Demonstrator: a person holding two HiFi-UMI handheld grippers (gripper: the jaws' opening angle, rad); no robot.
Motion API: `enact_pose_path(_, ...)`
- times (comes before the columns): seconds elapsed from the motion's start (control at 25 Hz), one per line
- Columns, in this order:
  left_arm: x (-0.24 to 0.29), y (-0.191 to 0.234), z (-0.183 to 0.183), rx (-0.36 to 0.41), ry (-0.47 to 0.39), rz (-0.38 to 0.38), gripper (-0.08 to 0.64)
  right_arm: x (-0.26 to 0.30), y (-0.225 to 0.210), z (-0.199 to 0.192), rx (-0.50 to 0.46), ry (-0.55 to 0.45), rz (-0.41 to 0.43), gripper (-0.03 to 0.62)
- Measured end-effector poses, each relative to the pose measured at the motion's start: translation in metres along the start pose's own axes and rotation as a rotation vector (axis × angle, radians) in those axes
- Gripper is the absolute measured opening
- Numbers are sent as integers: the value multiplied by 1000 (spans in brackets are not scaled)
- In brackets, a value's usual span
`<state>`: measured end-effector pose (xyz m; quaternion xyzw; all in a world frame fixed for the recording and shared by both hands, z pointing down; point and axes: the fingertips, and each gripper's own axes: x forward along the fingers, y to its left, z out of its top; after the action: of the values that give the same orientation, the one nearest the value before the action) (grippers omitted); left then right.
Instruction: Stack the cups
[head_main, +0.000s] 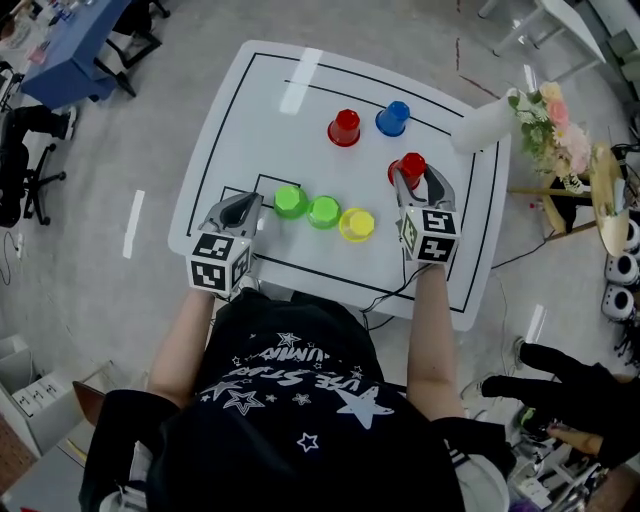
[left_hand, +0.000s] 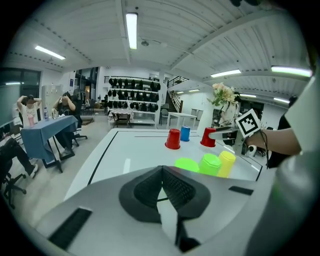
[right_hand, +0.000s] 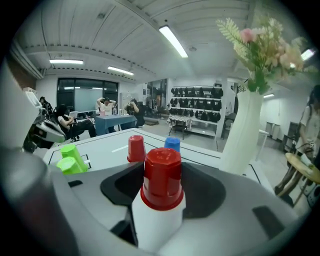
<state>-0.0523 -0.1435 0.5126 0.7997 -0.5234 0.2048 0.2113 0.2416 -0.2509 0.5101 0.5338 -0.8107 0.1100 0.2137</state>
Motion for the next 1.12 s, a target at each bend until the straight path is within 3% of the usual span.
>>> enact_pose_path(0.36,-9,6,5,44,-24,-115,12,-61,62,41,26,-90,5,235)
enact_pose_path(0.76,-23,16,1,88,-25,-212,12,-85,126,29,49,-75,-4,235)
enact_pose_path(1.12,-37,28,-8,117,-16,-252,12,-84,145,20,45,-65,-44,233)
